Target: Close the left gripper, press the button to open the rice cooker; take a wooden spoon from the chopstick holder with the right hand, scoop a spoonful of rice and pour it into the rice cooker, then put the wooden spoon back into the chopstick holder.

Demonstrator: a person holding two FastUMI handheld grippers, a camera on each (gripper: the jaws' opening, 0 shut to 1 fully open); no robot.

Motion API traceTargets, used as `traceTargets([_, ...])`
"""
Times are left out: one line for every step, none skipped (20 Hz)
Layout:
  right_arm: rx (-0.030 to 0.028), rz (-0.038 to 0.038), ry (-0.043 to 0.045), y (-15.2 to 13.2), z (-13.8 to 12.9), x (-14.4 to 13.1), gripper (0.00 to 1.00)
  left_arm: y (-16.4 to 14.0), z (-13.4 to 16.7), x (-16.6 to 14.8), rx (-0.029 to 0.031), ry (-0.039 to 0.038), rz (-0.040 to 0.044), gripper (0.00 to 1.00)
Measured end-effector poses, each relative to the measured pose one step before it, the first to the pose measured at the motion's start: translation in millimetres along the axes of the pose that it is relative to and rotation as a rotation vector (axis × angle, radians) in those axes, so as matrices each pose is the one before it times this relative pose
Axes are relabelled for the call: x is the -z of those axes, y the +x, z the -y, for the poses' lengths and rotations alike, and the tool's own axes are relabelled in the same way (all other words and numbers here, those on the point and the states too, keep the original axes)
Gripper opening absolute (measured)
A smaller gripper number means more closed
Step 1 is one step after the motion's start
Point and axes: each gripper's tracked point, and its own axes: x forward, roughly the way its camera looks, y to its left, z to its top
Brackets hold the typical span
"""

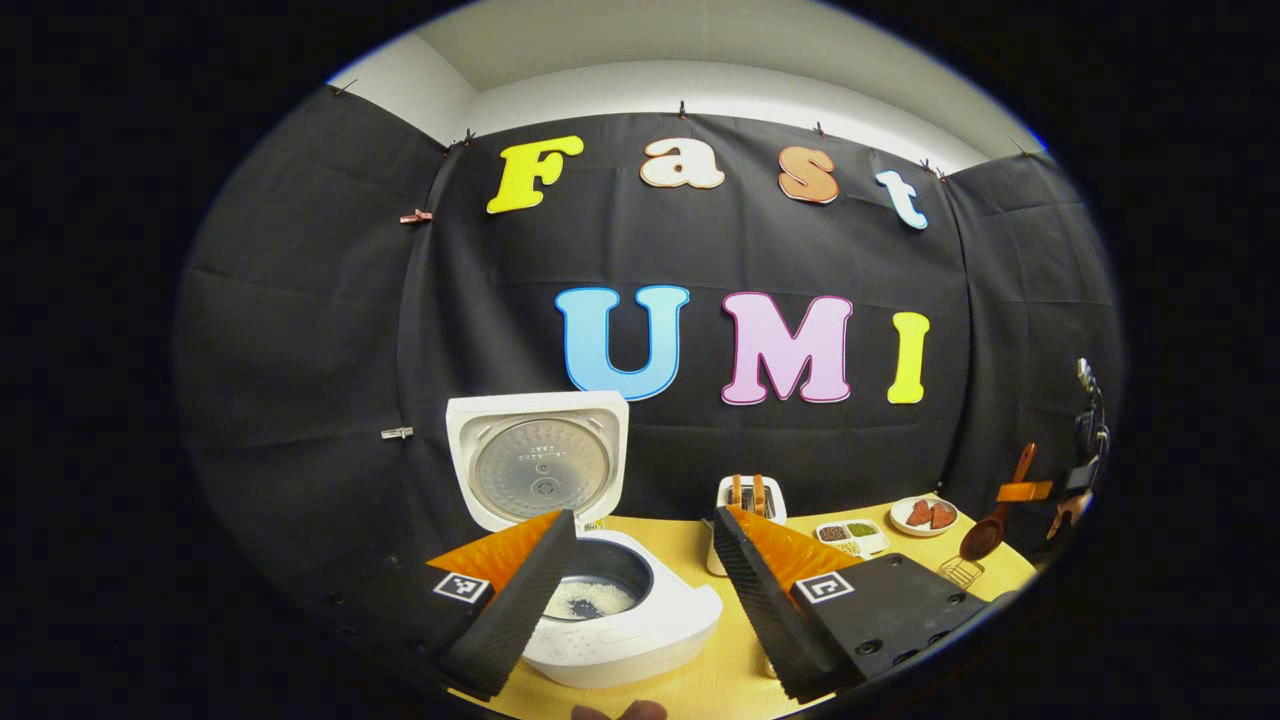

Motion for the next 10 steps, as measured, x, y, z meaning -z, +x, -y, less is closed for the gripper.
traceTargets([0.00298, -0.02488, -0.00293, 6.57, 5.65, 12.07, 0.09, -0.54, 2.74, -0.16, -0.00241, -0.00397, -0.00347, 0.95])
traceTargets([0.00196, -0.01941, -0.0003, 5.38, 3.67, 8.83, 0.08, -0.88, 2.54, 0.36, -0.00307, -0.00286, -0.00343, 0.95])
traceTargets([0.00089, -0.01545, 0.00107, 6.11, 3.12, 9.23, 0.08, -0.97, 1.27, -0.88, -0.0052, 0.00225, -0.004, 0.95])
traceTargets([0.00154, -0.01731, 0.00362, 5.95, 2.59, 9.44, 0.09, -0.07, 0.92, 0.16, -0.00626, 0.00534, -0.00413, 0.95])
traceTargets([0.00064, -0.01882, 0.00896, 4.81, 1.6, 9.02, 0.09, -0.68, 0.01, -0.51, -0.00603, 0.00574, -0.00409, 0.95])
traceTargets([-0.00177, -0.01935, 0.01575, 5.27, 0.77, 8.22, 0.09, -0.4, 0.38, -0.75, -0.00483, 0.00578, -0.00285, 0.95])
traceTargets([0.00081, -0.01461, 0.01281, 3.87, 1.15, 6.75, 0.09, 0.23, -0.26, -2.47, -0.00398, 0.00549, -0.00077, 0.95])
traceTargets([0.00287, -0.0117, 0.0143, 3.97, 2.93, 6.38, 0.1, 0.68, -0.85, -2.3, -0.00416, 0.00744, 0.00101, 0.95])
traceTargets([0.01365, -0.00306, 0.01491, 1.98, 5.48, 3.09, 0.11, 1.61, -1.15, -3.96, -0.00417, 0.00638, 0.00557, 0.95])
traceTargets([0.00674, -0.00415, 0.01629, 2.37, 3.38, 2.95, 0.11, 1.82, -2.14, -3.62, -0.00759, 0.00502, 0.00562, 0.95])
